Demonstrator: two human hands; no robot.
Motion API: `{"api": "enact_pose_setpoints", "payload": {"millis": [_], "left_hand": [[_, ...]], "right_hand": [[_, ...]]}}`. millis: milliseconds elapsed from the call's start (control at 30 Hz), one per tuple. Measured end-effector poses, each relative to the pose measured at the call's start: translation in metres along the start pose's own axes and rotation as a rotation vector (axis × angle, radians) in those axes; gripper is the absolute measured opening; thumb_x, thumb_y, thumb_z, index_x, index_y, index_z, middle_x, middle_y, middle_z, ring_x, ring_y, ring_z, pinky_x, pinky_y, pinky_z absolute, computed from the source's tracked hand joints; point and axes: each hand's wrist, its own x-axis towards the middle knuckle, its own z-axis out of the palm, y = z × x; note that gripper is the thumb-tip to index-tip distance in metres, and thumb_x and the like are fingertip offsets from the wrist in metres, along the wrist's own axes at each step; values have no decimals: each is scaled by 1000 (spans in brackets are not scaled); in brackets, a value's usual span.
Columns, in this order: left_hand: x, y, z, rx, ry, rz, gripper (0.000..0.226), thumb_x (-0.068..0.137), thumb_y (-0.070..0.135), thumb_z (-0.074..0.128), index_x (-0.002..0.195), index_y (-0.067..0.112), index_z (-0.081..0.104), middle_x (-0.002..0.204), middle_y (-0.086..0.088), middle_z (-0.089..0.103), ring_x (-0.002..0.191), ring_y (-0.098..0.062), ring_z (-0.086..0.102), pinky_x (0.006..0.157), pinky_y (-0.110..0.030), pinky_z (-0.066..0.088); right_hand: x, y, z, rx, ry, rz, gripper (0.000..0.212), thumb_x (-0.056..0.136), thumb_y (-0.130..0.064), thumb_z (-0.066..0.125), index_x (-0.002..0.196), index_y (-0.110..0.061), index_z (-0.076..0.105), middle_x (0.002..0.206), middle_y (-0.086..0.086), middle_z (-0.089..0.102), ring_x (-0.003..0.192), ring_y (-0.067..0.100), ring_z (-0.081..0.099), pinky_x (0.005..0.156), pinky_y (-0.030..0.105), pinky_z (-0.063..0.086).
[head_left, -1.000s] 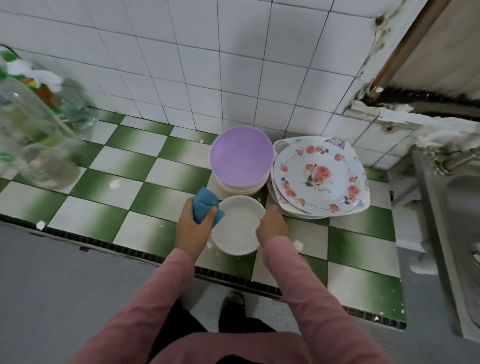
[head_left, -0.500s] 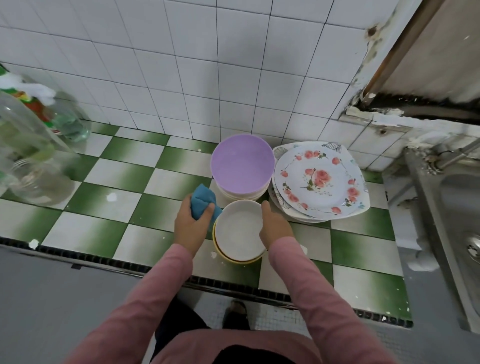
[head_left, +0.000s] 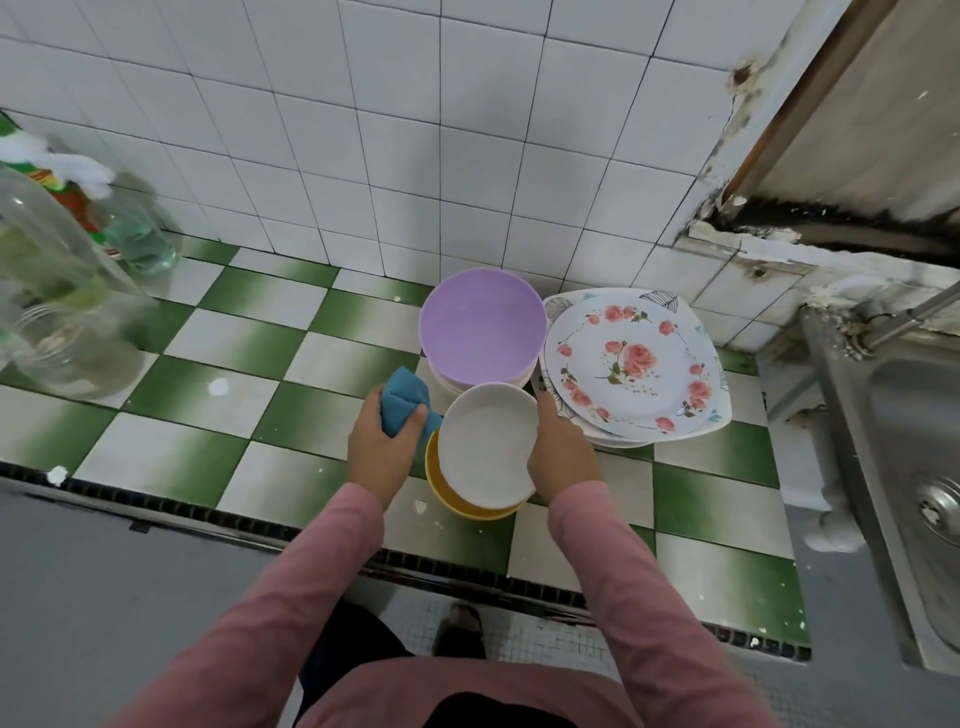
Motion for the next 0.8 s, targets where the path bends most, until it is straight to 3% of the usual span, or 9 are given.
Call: {"api": "enact_pose_setpoints", "payload": {"millis": [133, 333, 600, 800], "left_hand": [[-1, 0, 1, -7, -7, 10, 25, 92, 21, 66, 115, 18, 54, 100, 2, 62, 92, -15, 61, 82, -35, 56], [-4, 1, 6, -4, -7, 20, 29, 92, 21, 66, 119, 16, 54, 101, 3, 62, 91, -11, 60, 82, -33, 55], [-4, 3, 10, 10, -12, 40, 31, 92, 19, 66, 120, 15, 55, 102, 2, 62, 91, -12, 60, 80, -30, 52], [-7, 8, 17, 3, -31, 61, 25, 92, 17, 65, 112, 23, 51, 95, 14, 58, 85, 2, 56, 69, -17, 47]], "right_hand": [[-5, 5, -5, 15, 25, 6, 47, 93, 4, 42, 137, -15, 37, 108, 16, 62, 96, 33, 62, 77, 36, 46], [-10, 9, -15, 35, 65, 12, 44, 96, 2, 41, 136, -13, 36, 104, 17, 61, 92, 33, 62, 82, 43, 54], [-18, 20, -26, 114, 153, 29, 46, 96, 2, 36, 141, -10, 35, 101, 20, 60, 92, 36, 59, 76, 40, 48], [-20, 25, -37, 93, 214, 58, 43, 98, 2, 37, 139, -9, 35, 92, 12, 50, 84, 29, 47, 70, 33, 36]]}}
